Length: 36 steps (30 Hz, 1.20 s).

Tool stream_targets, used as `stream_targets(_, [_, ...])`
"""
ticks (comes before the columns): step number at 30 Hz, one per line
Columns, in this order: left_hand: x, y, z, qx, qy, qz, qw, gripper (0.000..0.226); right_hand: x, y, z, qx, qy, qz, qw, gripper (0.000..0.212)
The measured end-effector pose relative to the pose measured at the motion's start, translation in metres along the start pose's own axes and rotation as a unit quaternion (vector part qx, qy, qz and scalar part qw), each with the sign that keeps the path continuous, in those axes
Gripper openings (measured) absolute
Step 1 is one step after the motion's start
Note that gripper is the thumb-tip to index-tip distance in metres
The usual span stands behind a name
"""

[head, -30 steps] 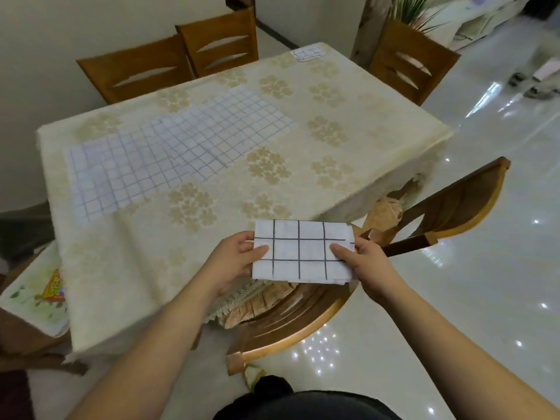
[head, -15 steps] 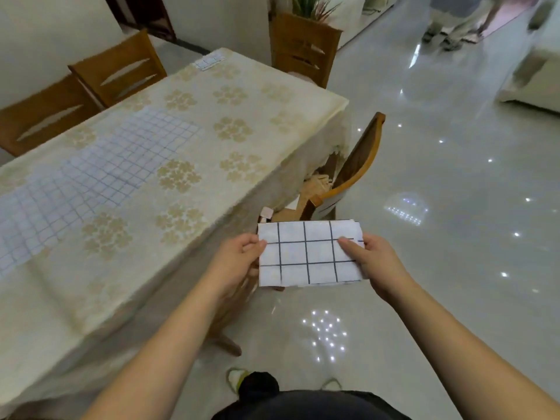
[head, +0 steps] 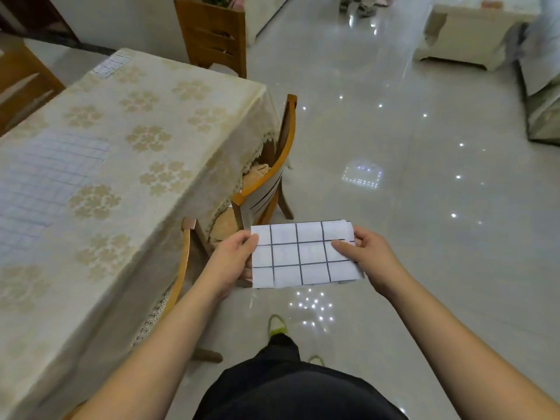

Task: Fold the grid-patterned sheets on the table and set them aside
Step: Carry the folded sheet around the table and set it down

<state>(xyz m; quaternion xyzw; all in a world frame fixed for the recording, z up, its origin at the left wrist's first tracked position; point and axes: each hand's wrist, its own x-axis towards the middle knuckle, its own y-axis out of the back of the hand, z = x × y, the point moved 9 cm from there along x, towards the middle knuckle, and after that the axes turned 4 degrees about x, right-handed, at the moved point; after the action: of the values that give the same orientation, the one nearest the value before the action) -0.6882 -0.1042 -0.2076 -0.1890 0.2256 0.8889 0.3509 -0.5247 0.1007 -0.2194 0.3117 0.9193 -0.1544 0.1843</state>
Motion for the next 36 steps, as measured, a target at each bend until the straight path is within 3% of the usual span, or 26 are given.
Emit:
stream_targets(15, [0.125, -0.01, 0.062, -0.069, -0.005, -0.021, 0.997, 0.02, 0.097, 0.03, -0.043, -0.026, -0.01, 0.087, 0.996, 0.015])
stream_targets(24, [0.193, -0.016, 0.116, -0.013, -0.032, -0.036, 0.999, 0.025, 0.142, 0.052, -0.076, -0.026, -0.009, 0.115, 0.993, 0.008])
stream_targets(29, [0.223, -0.037, 0.128, -0.048, 0.012, -0.021, 0.999, 0.022, 0.172, 0.075, -0.092, -0.022, -0.002, 0.132, 0.991, 0.011])
stream_targets(36, [0.269, -0.087, 0.173, -0.011, 0.003, -0.026, 1.0, 0.026, 0.23, 0.132, -0.118, -0.001, -0.015, 0.117, 0.993, 0.017])
